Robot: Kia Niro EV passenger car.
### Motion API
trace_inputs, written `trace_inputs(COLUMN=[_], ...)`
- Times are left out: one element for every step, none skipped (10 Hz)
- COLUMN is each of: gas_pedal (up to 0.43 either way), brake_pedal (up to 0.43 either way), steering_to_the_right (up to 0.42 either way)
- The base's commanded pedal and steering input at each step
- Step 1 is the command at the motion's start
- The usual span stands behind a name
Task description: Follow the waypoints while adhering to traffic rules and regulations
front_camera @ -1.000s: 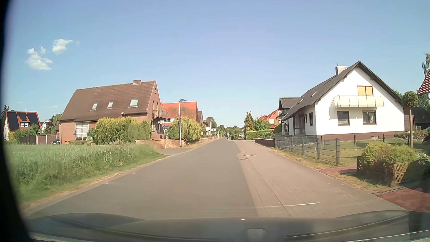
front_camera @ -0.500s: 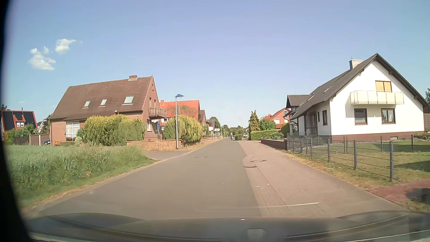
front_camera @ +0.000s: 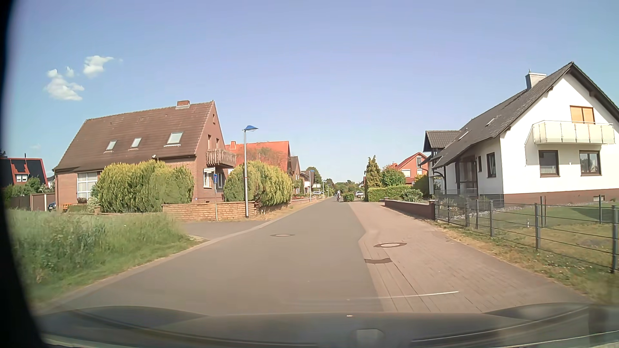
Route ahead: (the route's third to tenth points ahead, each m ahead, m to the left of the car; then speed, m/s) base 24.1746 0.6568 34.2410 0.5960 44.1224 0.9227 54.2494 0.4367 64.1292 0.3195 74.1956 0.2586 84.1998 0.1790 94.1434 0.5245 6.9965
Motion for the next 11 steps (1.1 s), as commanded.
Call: trace_inputs(gas_pedal=[0.13,0.13,0.11,0.079,0.079,0.067,0.067,0.067,0.067,0.067,0.079], brake_pedal=[0.006,0.006,0.006,0.006,0.006,0.006,0.006,0.006,0.006,0.006,0.006], steering_to_the_right=[-0.003,-0.001,0.002,0.008,0.012,0.019,0.021,0.021,0.023,0.025,0.025])
